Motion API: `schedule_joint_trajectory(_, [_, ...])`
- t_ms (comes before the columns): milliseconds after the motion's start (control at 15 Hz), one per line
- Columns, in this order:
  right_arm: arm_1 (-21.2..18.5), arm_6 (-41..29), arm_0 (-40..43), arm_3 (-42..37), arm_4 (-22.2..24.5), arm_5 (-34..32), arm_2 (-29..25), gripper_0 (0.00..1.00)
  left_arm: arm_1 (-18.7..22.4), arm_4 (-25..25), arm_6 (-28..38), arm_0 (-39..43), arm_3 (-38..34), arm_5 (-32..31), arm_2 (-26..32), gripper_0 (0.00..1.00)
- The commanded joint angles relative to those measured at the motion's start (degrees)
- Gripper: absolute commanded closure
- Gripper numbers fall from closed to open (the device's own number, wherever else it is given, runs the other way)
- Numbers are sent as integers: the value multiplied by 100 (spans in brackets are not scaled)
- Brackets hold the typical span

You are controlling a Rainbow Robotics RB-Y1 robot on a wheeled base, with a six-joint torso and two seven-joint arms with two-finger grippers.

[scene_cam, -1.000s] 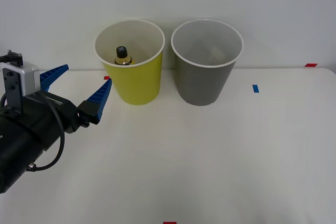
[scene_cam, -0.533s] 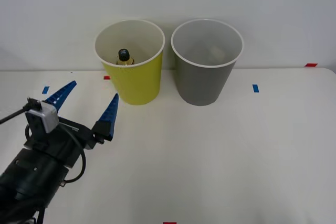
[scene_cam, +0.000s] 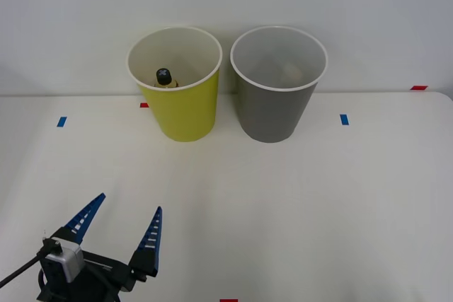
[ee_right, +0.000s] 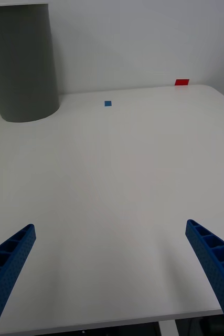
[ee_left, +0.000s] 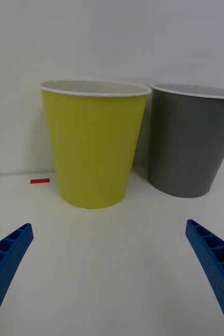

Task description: Put cans in the gray bin and PET bottles in the light green bin.

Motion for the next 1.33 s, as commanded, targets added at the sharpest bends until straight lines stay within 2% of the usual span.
schedule_joint_trajectory(67, [0,0,0,0,0,0,0,0,-15,-115,24,433,-4,-294,-5,0])
schedule_joint_trajectory(333, [0,0,0,0,0,0,0,0,-375,-660,147,907,146,-830,250,0])
schedule_joint_trajectory(533, [0,0,0,0,0,0,0,0,-428,-678,191,1013,620,-1507,259,0])
schedule_joint_trajectory(933, [0,0,0,0,0,0,0,0,-507,-739,191,1197,1455,-2474,347,0])
schedule_joint_trajectory(1333, [0,0,0,0,0,0,0,0,-577,-783,199,1347,1464,-2588,347,0])
